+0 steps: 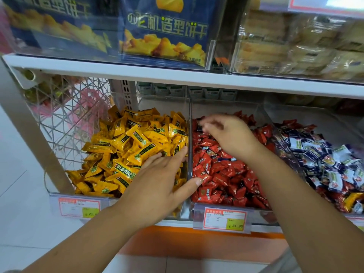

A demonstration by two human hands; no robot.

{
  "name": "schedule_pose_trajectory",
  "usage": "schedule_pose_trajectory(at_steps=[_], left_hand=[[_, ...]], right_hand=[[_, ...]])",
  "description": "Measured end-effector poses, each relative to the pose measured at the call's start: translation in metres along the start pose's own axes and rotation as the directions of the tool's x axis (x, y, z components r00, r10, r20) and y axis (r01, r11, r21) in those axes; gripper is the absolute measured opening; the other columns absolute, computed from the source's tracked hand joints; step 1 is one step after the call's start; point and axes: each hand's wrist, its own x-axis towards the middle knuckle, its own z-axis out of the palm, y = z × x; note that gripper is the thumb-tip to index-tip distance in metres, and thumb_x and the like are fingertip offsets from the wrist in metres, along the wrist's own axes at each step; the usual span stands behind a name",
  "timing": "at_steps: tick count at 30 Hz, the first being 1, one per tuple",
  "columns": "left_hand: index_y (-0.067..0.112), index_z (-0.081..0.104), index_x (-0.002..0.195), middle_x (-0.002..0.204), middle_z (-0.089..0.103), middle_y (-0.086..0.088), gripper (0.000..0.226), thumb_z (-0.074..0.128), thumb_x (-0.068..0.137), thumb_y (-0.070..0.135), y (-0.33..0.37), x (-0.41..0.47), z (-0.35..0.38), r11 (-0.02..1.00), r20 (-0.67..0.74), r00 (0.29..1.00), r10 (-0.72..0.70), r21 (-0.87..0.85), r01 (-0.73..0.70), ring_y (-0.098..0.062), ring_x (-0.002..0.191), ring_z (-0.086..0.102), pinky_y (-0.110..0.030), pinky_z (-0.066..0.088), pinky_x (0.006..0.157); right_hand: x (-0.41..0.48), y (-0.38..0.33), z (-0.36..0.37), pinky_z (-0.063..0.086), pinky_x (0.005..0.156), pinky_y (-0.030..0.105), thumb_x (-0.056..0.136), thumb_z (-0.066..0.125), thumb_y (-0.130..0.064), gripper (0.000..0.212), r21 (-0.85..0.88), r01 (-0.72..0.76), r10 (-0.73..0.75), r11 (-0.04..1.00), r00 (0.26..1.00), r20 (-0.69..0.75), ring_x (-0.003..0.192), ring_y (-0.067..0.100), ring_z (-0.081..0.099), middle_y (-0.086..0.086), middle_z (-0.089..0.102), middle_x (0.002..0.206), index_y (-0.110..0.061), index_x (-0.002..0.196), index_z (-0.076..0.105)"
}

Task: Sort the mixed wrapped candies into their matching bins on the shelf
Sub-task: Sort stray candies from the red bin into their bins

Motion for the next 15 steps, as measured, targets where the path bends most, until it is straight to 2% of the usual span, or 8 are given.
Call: schedule_pose_trajectory(at_steps=[3,6,8,10,15], left_hand=[[0.04,-0.002,0.152,0.147,0.037,0.023,0.087,0.006,0.077,0.082,0.0,0.0,0.0,1.0,0.0,1.0,-0.001,0.003,0.001,0.003,0.136,0.018,-0.009,-0.013,0.109],[0.038,0.001,0.153,0.145,0.04,0.022,0.088,0.005,0.077,0.082,0.0,0.0,0.0,1.0,-0.003,1.0,-0.001,0.015,0.001,0.002,0.135,0.021,-0.011,-0.011,0.11],[0.037,0.002,0.153,0.144,0.04,0.023,0.088,0.004,0.077,0.082,0.0,0.001,0.001,1.0,-0.004,1.0,0.002,0.019,-0.002,0.001,0.135,0.024,-0.014,-0.007,0.113],[0.037,0.002,0.153,0.144,0.041,0.024,0.087,0.005,0.078,0.082,0.0,0.001,0.001,1.0,-0.002,1.0,0.007,0.015,-0.007,0.001,0.135,0.026,-0.018,-0.004,0.116],[0.038,0.003,0.153,0.142,0.043,0.025,0.085,0.007,0.08,0.081,-0.001,0.0,0.002,1.0,0.002,1.0,0.014,0.009,-0.014,0.003,0.134,0.028,-0.021,0.0,0.118]], right_hand=[[-0.001,0.021,-0.007,0.04,0.086,0.017,0.092,0.063,-0.023,0.02,-0.211,-0.011,0.054,0.977,0.978,0.201,0.108,0.005,0.054,-0.009,0.062,0.121,-0.026,0.111,0.068],[-0.003,0.029,-0.01,0.028,0.108,0.029,0.089,0.067,-0.032,0.037,-0.323,0.02,0.09,0.946,0.943,0.322,0.133,0.014,0.036,-0.008,0.047,0.14,-0.034,0.125,0.06],[-0.003,0.03,-0.006,0.019,0.112,0.033,0.093,0.058,-0.037,0.046,-0.422,0.031,0.126,0.906,0.932,0.339,0.138,0.017,0.021,-0.008,0.035,0.15,-0.041,0.138,0.047],[-0.002,0.031,-0.001,0.019,0.111,0.035,0.095,0.054,-0.038,0.049,-0.47,0.047,0.121,0.881,0.939,0.321,0.137,0.019,0.018,-0.007,0.032,0.152,-0.047,0.141,0.038],[-0.003,0.028,-0.002,0.024,0.11,0.037,0.091,0.062,-0.034,0.038,-0.424,0.079,0.055,0.902,0.954,0.294,0.133,0.019,0.027,-0.005,0.042,0.143,-0.045,0.127,0.053]])
